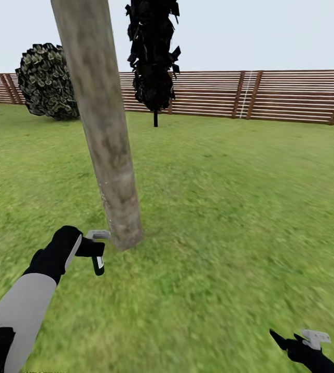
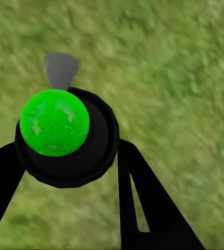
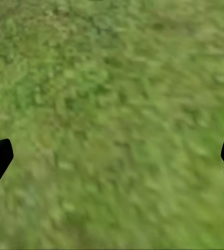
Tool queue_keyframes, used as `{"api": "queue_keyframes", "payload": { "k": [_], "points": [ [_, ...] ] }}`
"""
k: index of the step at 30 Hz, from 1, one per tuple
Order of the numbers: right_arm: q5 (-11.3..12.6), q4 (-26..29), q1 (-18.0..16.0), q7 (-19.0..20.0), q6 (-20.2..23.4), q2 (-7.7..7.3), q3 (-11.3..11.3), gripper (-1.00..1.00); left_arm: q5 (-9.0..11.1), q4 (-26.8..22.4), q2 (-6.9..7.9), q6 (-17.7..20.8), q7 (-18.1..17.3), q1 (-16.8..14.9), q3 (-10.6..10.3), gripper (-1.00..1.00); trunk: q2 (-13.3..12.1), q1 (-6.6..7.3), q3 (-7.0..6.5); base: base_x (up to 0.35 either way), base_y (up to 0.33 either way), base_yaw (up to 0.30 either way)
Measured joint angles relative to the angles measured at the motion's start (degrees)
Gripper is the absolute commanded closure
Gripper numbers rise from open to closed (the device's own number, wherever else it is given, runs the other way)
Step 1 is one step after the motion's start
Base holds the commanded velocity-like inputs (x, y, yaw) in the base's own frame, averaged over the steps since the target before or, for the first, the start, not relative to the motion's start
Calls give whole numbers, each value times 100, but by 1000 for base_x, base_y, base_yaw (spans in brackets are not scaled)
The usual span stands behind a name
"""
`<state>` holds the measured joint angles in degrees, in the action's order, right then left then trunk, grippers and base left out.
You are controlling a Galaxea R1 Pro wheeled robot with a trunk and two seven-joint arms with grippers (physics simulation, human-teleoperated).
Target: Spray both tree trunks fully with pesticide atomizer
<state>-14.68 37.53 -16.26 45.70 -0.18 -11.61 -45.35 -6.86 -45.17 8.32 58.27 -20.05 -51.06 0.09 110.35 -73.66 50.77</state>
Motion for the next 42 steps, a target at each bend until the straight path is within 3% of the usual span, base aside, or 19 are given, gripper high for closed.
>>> {"api": "queue_keyframes", "payload": {
  "k": [6,21,27,31,36,42],
  "points": [
    [0,0,0,0,0,0,0,-100,-1,0,3,0,-1,0,8,100,0,0,0,226,-221,245],
    [0,0,0,0,0,1,0,-100,-1,0,3,0,17,25,9,100,0,0,0,135,-238,63],
    [0,0,1,0,0,-1,0,-100,12,3,3,-5,367,131,9,100,0,0,0,-23,-80,149],
    [0,-1,0,0,0,1,0,-100,32,7,-4,-14,406,238,9,100,0,0,0,-1,-3,9],
    [0,0,1,0,0,-1,0,-100,30,0,-88,-351,488,303,16,100,0,0,0,59,0,1],
    [0,0,1,0,0,-6,0,-100,33,8,-111,-421,659,314,18,100,0,0,0,164,0,-61]
  ]
}}
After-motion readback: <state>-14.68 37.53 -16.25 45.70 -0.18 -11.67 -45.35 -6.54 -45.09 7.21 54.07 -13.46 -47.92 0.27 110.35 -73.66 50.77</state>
